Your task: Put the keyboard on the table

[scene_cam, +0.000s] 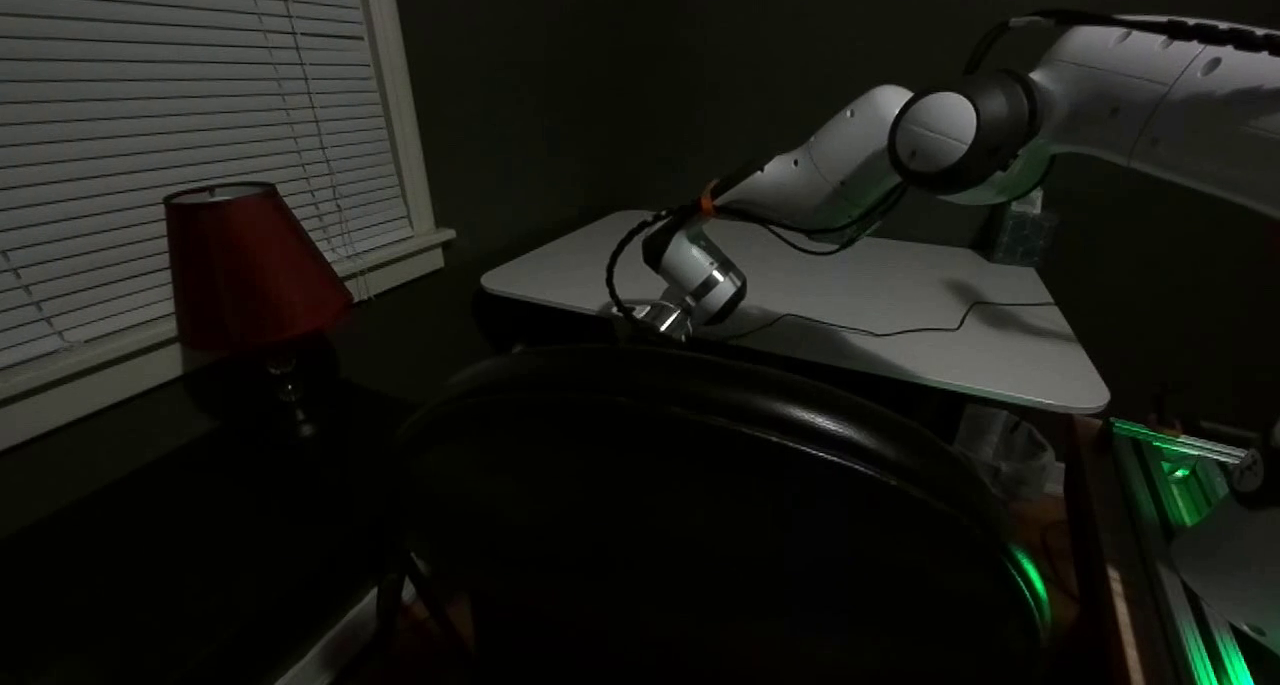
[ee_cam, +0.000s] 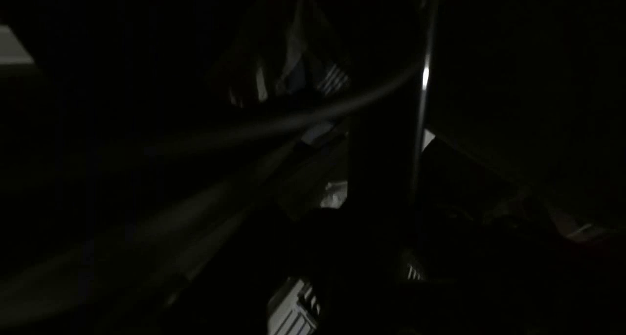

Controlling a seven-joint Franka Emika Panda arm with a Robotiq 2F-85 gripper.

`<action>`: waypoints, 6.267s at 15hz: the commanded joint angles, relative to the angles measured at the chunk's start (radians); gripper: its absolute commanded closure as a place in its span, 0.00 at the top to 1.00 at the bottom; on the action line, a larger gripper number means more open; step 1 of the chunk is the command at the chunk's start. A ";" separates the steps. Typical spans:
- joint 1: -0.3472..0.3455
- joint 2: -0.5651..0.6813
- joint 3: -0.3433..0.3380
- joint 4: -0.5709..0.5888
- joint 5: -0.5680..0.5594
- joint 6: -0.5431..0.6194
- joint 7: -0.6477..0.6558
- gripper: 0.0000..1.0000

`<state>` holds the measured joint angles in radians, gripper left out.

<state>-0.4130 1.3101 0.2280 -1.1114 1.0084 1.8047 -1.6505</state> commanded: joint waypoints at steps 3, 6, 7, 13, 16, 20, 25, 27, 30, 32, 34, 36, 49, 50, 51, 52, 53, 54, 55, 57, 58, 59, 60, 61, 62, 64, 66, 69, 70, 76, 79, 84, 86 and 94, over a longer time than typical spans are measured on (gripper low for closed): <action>-0.096 -0.137 0.072 -0.083 0.140 0.026 -0.076 0.05; -0.152 -0.181 0.103 -0.095 0.224 0.035 -0.098 0.05; -0.168 -0.195 0.109 -0.100 0.247 0.034 -0.100 0.05; -0.263 -0.257 0.117 -0.113 0.334 0.021 -0.053 0.05; -0.312 -0.280 0.102 -0.091 0.323 -0.009 0.013 0.05; -0.372 -0.281 0.062 0.001 0.250 -0.112 0.196 0.05; -0.350 -0.234 -0.139 0.197 0.211 -0.342 0.478 0.05; -0.360 -0.193 -0.157 0.289 0.132 -0.362 0.589 0.05; -0.341 -0.133 -0.209 0.422 0.017 -0.398 0.699 0.05; -0.353 -0.191 -0.196 0.309 0.026 -0.347 0.622 0.21; -0.339 -0.155 -0.216 0.368 -0.012 -0.349 0.646 0.21; -0.332 -0.135 -0.222 0.395 -0.018 -0.349 0.653 0.21; -0.304 -0.029 -0.241 0.620 -0.328 -0.378 0.815 0.05; -0.306 -0.015 -0.231 0.640 -0.364 -0.380 0.815 0.05; -0.305 0.002 -0.220 0.662 -0.400 -0.372 0.813 0.05; -0.306 0.015 -0.207 0.680 -0.433 -0.377 0.812 0.05; -0.305 0.027 -0.194 0.699 -0.463 -0.376 0.819 0.05; -0.303 0.038 -0.179 0.717 -0.491 -0.381 0.825 0.05; -0.303 0.047 -0.166 0.730 -0.519 -0.391 0.829 0.05; -0.300 0.057 -0.141 0.756 -0.569 -0.420 0.847 0.05; -0.300 0.047 -0.131 0.744 -0.586 -0.430 0.853 0.05; -0.300 -0.005 -0.126 0.663 -0.605 -0.415 0.842 0.05; -0.299 -0.010 -0.126 0.665 -0.625 -0.426 0.845 0.05; -0.298 -0.021 -0.127 0.665 -0.644 -0.439 0.848 0.05; -0.299 -0.031 -0.128 0.665 -0.658 -0.454 0.855 0.05; -0.299 -0.050 -0.130 0.665 -0.680 -0.481 0.875 0.05; -0.302 -0.071 -0.123 0.666 -0.685 -0.505 0.895 0.05; -0.307 -0.105 -0.107 0.658 -0.671 -0.562 0.933 0.05; -0.308 -0.113 -0.102 0.658 -0.668 -0.580 0.943 0.05; -0.307 -0.150 -0.119 0.666 -0.696 -0.614 0.993 0.05; -0.294 -0.152 -0.155 0.666 -0.769 -0.560 0.936 0.05; -0.280 -0.130 -0.203 0.664 -0.878 -0.524 0.876 0.05; -0.278 -0.118 -0.215 0.659 -0.905 -0.514 0.856 0.05; -0.286 -0.039 -0.230 0.674 -0.934 -0.515 0.821 0.05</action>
<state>-0.6983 1.2515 0.0048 -0.4547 0.0943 1.2943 -0.8069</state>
